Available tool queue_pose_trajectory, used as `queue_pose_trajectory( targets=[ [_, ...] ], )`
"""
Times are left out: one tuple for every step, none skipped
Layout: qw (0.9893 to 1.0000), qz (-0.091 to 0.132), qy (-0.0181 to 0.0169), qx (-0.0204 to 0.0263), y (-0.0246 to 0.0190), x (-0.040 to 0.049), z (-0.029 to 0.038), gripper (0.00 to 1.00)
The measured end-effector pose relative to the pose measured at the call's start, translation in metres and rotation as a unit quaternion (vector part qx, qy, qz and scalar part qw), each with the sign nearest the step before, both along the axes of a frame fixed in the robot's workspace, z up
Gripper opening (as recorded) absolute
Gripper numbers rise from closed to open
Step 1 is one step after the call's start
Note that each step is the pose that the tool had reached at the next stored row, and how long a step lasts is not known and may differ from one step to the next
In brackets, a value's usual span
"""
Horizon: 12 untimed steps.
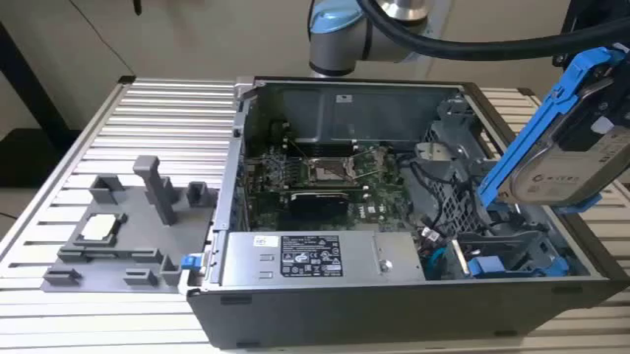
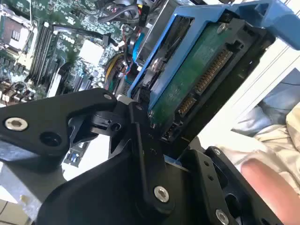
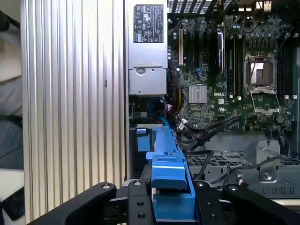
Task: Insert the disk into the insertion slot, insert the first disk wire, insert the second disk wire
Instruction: 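Insert the disk into the insertion slot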
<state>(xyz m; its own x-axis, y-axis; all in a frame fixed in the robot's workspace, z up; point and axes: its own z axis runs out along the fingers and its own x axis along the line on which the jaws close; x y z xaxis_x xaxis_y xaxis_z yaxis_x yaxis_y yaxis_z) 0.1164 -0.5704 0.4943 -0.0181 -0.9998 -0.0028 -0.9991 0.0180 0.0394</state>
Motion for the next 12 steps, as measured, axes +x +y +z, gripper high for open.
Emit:
queue_pose_trajectory(
  targets=[
    [1.0000, 0.000, 0.0000, 0.0000, 0.0000, 0.0000, 0.0000, 0.33],
    [1.0000, 0.000, 0.0000, 0.0001, 0.0000, 0.0000, 0.0001, 0.33],
    [1.0000, 0.000, 0.0000, 0.0001, 0.0000, 0.0000, 0.0001, 0.33],
    [1.0000, 0.000, 0.0000, 0.0002, 0.0000, 0.0000, 0.0001, 0.33],
    [1.0000, 0.000, 0.0000, 0.0002, 0.0001, 0.0000, 0.0001, 0.33],
    [1.0000, 0.000, 0.0000, 0.0002, 0.0001, 0.0000, 0.0001, 0.33],
    [1.0000, 0.000, 0.0000, 0.0003, 0.0001, 0.0000, 0.0001, 0.33],
    [1.0000, 0.000, 0.0000, 0.0003, 0.0000, 0.0000, 0.0001, 0.33],
    [1.0000, 0.000, 0.0000, 0.0003, 0.0000, 0.0000, 0.0001, 0.33],
    [1.0000, 0.000, 0.0000, 0.0004, 0.0000, 0.0000, 0.0001, 0.33],
    [1.0000, 0.000, 0.0000, 0.0004, 0.0000, 0.0000, 0.0000, 0.33],
    [1.0000, 0.000, 0.0000, 0.0004, 0.0000, 0.0000, -0.0001, 0.33]
  ],
)
